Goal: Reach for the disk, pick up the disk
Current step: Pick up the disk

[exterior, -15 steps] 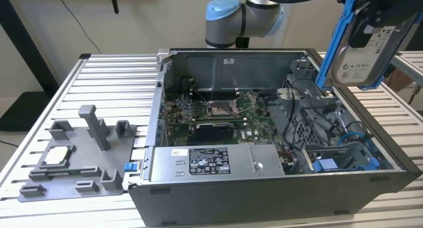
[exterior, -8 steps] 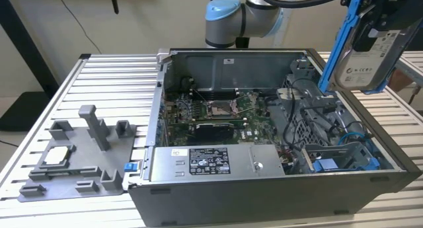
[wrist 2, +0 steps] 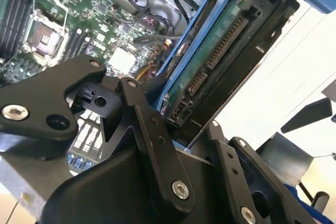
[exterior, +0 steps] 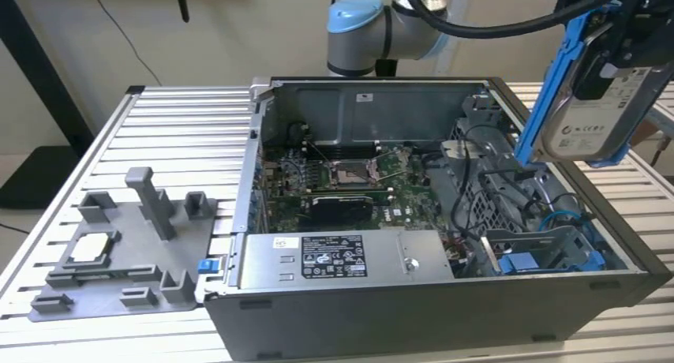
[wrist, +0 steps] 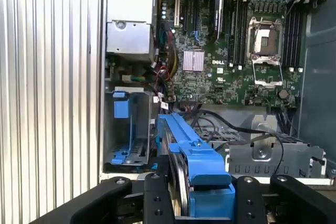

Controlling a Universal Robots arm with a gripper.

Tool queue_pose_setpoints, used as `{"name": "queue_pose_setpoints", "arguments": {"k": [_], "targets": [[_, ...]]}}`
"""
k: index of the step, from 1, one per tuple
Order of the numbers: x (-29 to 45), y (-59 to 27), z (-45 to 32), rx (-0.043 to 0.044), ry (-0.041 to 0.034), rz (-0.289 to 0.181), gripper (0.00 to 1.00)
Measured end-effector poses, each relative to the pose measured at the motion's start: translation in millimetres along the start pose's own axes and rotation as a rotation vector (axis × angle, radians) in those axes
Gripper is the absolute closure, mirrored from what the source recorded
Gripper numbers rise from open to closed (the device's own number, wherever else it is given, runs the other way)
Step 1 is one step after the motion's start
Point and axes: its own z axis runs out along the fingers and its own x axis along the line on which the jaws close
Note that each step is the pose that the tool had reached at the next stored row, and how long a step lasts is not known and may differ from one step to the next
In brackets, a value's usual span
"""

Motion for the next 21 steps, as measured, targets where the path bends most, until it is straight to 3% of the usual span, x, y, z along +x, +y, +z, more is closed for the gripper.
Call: {"name": "queue_pose_setpoints", "arguments": {"k": [11,19,21], "targets": [[32.7,10.5,18.1,0.0027,0.0002,0.0,1.0],[46.7,16.6,32.1,0.0028,0.0,0.0,1.0],[51.3,16.9,34.2,0.0029,-0.003,0.0,1.0]]}}
